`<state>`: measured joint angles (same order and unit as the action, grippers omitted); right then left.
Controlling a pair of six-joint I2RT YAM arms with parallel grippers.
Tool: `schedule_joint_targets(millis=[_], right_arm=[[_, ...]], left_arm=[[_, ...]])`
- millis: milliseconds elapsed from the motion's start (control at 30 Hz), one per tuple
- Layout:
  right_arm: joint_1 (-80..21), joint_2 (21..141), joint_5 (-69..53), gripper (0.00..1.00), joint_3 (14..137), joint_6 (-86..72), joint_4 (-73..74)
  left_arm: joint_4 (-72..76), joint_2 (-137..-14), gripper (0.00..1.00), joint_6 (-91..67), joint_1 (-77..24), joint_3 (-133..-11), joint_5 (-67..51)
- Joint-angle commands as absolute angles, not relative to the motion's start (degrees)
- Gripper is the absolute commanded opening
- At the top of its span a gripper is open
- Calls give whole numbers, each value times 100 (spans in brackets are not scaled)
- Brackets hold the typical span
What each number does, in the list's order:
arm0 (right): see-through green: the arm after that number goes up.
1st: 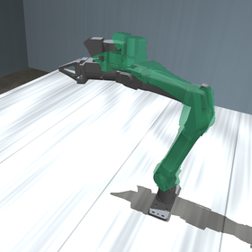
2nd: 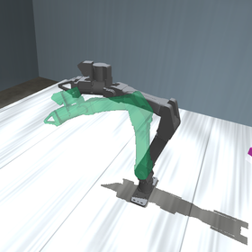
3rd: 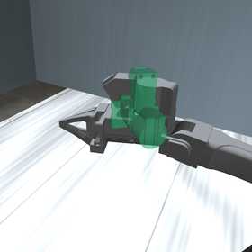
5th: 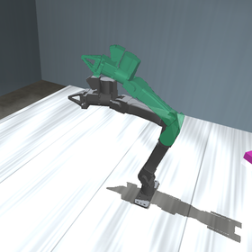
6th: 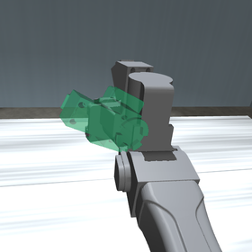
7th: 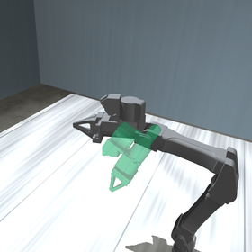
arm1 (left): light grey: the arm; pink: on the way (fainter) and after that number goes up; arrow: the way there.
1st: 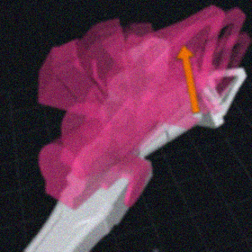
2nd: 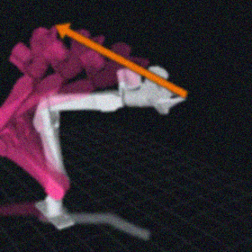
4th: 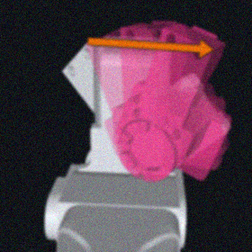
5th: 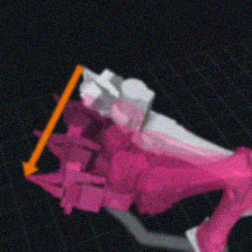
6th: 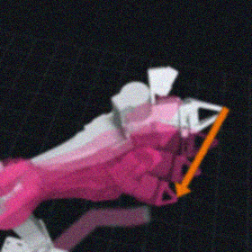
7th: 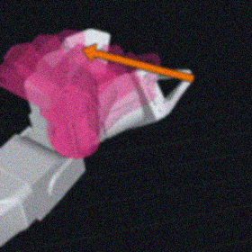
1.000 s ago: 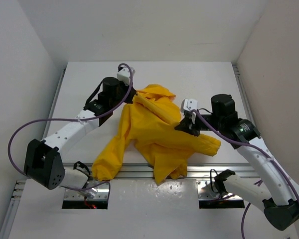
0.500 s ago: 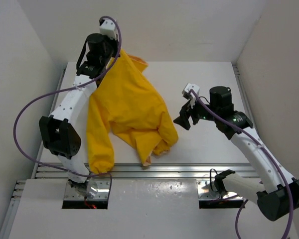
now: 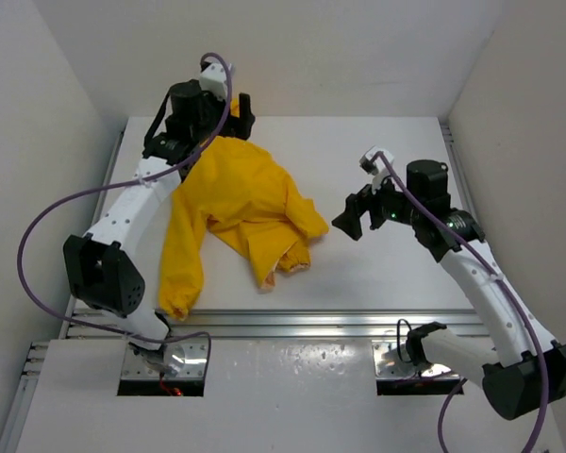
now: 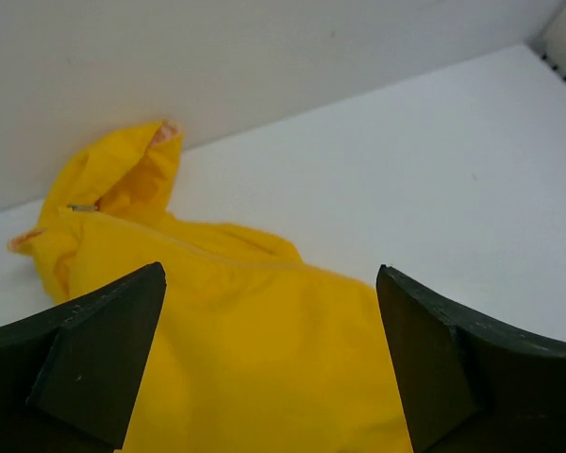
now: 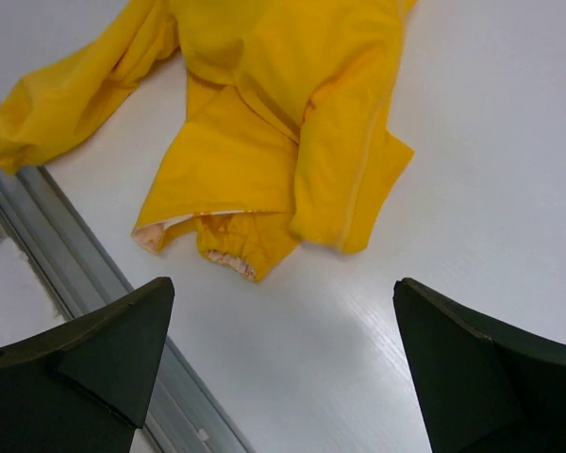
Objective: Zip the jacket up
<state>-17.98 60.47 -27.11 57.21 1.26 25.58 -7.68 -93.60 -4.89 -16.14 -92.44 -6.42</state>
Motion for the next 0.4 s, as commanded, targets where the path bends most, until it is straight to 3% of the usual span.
schedule_joint_targets(millis=[0,200,367], right_arm=[[-1286,6169,-2654,100,6082,-570,2670],[-204,6732,-2751,100,6109,-686,3094],[518,7022,-2698,100,5784,-396,2928]], left_arm=[[-1422,-8728,100,-404,-1714,-9089,-230],[-2136,-8052,100,-553,-1232,-8079,738],[-2013,-7849,100,-615,-529,-7321,510]])
